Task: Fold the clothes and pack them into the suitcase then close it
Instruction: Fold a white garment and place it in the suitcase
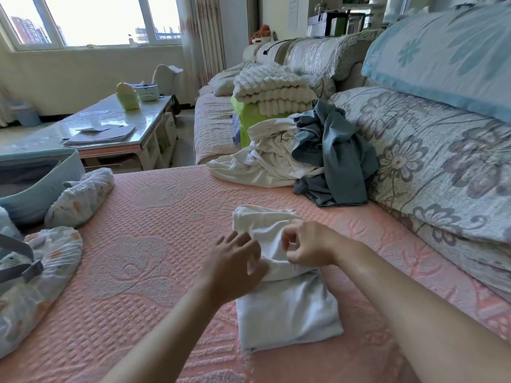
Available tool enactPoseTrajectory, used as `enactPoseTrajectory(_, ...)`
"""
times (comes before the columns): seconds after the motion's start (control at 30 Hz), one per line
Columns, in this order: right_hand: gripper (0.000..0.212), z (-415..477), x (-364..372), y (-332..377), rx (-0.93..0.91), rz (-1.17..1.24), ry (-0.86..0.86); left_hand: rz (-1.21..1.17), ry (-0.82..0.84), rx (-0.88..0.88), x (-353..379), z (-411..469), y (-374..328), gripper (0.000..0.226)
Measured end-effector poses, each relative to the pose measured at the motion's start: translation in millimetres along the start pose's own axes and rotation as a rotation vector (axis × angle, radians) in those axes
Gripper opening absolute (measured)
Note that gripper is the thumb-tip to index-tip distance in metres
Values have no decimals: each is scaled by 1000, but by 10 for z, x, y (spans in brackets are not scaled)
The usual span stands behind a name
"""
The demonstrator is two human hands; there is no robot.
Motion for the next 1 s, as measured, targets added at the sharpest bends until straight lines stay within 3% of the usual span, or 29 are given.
enactPoseTrajectory(0.07,17,-81,48,11,10,-21,55,43,47,-185,50,-128,-40,27)
enactPoseTrajectory(0.17,23,-156,57,11,47,-56,16,-163,24,-554,73,-224,-94,25)
enactPoseTrajectory(0.3,24,-204,119,-2,88,-59,-3,-176,39,-712,-31,-229,-164,14)
enactPoseTrajectory(0.4,27,-249,157,-32,115,-76,-17,-458,-53,-799,-77,-360,-225,10)
enactPoseTrajectory(0.47,27,-273,158,-49,127,-105,-15,-467,-25,-816,-87,-490,-282,14)
enactPoseTrajectory(0.6,30,-345,143,-23,84,-226,-69,-107,185,-728,-108,-510,-348,4)
enactPoseTrajectory(0.7,39,-429,123,88,-42,-198,-107,-71,-38,-355,-170,-288,-403,27)
enactPoseTrajectory(0.73,41,-461,123,103,-56,-210,-74,-44,-26,-204,-148,-231,-426,29)
enactPoseTrajectory(0.8,47,-521,177,78,-32,-257,36,-9,250,-99,-36,-213,-408,40)
enactPoseTrajectory(0.87,53,-595,236,18,30,-250,119,-19,570,-176,77,-318,-360,58)
enactPoseTrajectory(0.9,56,-628,252,-5,37,-251,130,-8,624,-186,95,-367,-348,63)
enactPoseTrajectory(1.0,70,-734,279,13,-43,-336,127,61,530,-69,12,-495,-408,80)
Point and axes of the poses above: each hand's wrist, its own z-axis towards the middle knuckle, its own x-axis out of the palm, y = z × x, the point moved 2 cm from there along z, towards the middle knuckle
